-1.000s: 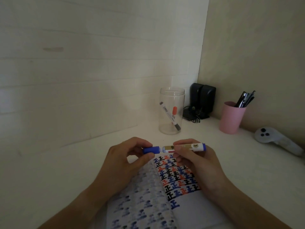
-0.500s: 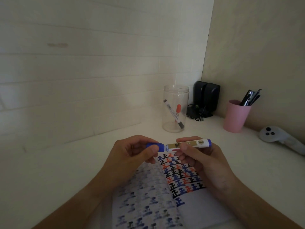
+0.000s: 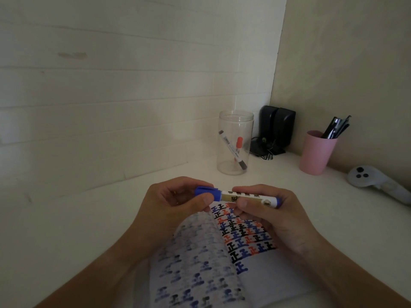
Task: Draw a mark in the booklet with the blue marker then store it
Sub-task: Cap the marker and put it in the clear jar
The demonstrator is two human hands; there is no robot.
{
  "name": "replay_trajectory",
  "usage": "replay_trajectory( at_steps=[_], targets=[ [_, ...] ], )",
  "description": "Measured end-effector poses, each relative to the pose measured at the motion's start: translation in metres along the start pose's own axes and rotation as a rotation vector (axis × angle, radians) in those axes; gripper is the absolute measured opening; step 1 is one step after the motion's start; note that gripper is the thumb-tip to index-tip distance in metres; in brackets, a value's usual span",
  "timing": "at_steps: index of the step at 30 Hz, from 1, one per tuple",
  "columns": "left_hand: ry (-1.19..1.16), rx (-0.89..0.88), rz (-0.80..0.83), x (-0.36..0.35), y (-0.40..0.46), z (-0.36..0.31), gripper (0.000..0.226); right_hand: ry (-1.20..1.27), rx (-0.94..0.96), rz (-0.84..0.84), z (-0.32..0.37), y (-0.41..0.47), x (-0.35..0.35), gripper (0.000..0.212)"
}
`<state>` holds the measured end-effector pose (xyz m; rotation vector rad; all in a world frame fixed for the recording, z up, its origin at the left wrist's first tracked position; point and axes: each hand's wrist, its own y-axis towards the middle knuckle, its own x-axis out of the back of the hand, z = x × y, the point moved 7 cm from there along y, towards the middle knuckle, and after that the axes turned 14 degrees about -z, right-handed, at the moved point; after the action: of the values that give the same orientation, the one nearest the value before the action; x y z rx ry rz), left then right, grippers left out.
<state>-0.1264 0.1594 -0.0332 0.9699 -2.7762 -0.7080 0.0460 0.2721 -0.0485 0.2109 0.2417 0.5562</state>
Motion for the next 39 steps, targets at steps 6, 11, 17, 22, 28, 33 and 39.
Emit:
replay_trajectory(
  at_steps=[6,11,17,22,28,33,39],
  targets=[
    [-0.035,-0.101,-0.059,0.0,-0.005,-0.015,0.028,0.04,0.14,0.027,0.015,-0.011,-0.008,0.023],
    [-0.022,-0.177,-0.033,-0.004,-0.005,-0.011,0.024,0.047,0.238,0.023,0.015,-0.013,-0.009,0.019],
    [-0.017,-0.123,-0.005,-0.001,0.0,-0.001,0.02,0.013,0.141,0.039,-0.003,-0.009,-0.012,0.018],
    [0.114,-0.115,-0.056,-0.001,0.007,0.009,0.052,-0.18,0.192,0.099,-0.001,-0.003,-0.014,0.028],
    [1.01,-0.361,0.119,0.0,-0.006,0.017,0.059,-0.607,0.261,-0.036,-0.013,0.001,-0.005,0.054],
    [1.067,-0.39,0.067,0.012,-0.007,0.016,0.06,-0.668,0.486,-0.077,0.05,0.042,-0.029,0.063],
    [1.091,-0.442,-0.07,0.024,0.001,0.001,0.053,-0.626,0.73,-0.404,0.153,0.131,-0.042,0.062]
  ],
)
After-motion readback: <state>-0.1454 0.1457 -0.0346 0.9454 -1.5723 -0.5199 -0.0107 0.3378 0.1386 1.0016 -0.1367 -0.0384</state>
